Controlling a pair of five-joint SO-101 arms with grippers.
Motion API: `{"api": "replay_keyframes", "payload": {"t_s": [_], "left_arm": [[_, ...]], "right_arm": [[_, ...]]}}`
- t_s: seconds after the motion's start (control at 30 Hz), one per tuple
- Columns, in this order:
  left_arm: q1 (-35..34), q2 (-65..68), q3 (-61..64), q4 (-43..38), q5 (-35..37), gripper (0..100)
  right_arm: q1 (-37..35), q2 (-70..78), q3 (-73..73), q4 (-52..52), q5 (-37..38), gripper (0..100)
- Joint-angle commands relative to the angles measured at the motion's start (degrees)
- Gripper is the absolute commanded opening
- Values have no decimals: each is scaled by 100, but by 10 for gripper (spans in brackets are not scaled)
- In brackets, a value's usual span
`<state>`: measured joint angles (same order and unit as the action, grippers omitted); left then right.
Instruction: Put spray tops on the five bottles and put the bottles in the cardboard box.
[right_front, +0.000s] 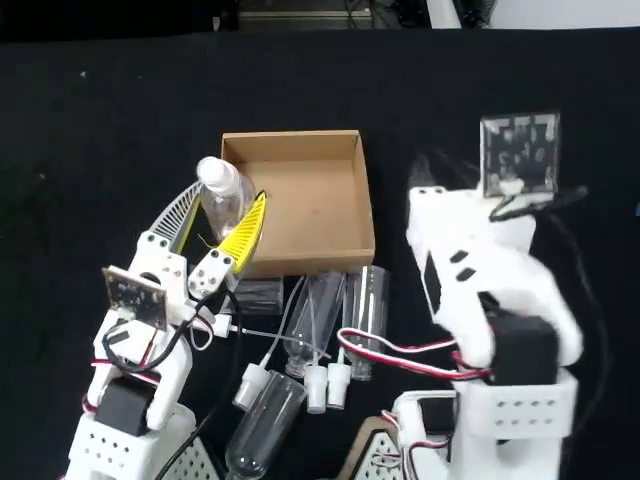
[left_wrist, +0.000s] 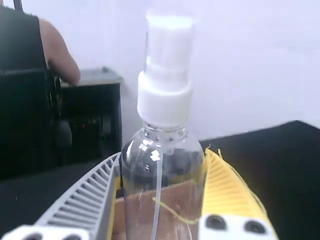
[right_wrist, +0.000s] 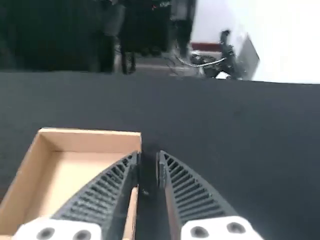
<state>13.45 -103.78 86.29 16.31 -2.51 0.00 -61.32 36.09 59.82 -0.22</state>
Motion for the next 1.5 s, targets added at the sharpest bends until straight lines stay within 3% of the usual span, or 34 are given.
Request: {"api": "replay_keyframes", "payload": {"t_s": [0.0,0.13,0.37,0.5,0.73,1.27,1.47], "left_arm": [[-171,-18,-92,-466,53,112],[-505,519,-242,-888,53,112],[-585,3253,-1719,-1486,53,113],[-585,4756,-2325,-2013,53,113],[-602,6620,-2615,-3657,9,113],[-857,8273,-3363,-3798,879,109],[-910,9073,-3213,-5556,818,109]], "right_arm": [[431,-787,1815,-1451,-466,51],[589,-1358,3125,-2470,-563,53],[580,-1508,4127,-3560,-563,53],[545,-1508,4426,-3754,-563,53],[545,-1508,4488,-3745,-563,53],[545,-1508,4488,-3745,-554,53],[545,-1508,4488,-3745,-554,53]]}}
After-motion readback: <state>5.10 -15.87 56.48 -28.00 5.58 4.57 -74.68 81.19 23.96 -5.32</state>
